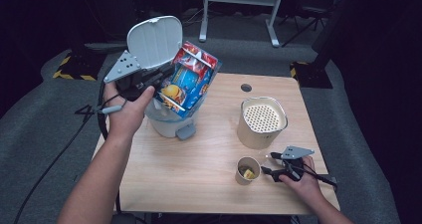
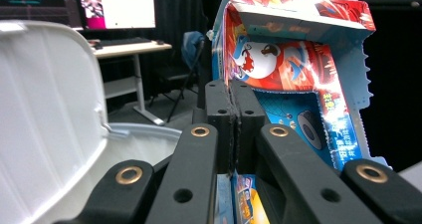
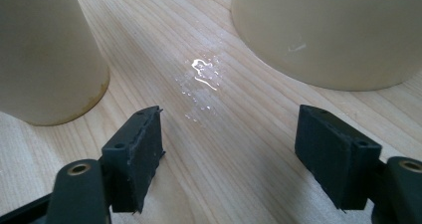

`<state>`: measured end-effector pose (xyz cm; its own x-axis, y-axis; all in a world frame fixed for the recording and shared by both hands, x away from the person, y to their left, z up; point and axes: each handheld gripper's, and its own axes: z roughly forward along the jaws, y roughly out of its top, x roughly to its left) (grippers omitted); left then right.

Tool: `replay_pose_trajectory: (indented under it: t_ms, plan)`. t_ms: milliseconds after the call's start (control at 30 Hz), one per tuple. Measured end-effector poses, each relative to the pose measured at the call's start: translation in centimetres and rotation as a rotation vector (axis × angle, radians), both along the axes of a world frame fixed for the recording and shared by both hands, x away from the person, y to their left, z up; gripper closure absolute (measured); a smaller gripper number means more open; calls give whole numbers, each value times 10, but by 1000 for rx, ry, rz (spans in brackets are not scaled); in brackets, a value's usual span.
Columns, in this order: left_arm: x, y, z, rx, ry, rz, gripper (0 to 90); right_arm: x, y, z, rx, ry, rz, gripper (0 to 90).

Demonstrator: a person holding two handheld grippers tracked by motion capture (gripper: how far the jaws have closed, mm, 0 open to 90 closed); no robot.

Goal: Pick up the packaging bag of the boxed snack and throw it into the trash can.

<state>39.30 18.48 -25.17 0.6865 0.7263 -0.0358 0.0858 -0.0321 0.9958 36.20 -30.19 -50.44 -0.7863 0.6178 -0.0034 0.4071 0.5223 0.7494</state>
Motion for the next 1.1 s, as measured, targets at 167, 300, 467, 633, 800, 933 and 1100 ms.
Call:
replay_pose_trajectory:
  t_ms: [167,300,467,633,800,933,1100]
  plan:
    - [7,5,10,-21,-28,37,885,0,0,0,0,0,0,268]
    - [16,8,19,-30,-48,71,884,0,0,0,0,1,0,268]
    - [25,12,25,-49,-61,97,883,0,0,0,0,0,0,268]
    - [36,17,31,-62,-82,140,882,0,0,0,0,1,0,268]
    - [48,21,33,-58,-97,181,880,0,0,0,1,1,0,268]
    - [60,21,31,-54,-102,214,880,0,0,0,1,1,0,268]
    - [70,21,28,-46,-92,239,878,0,0,0,0,0,0,268]
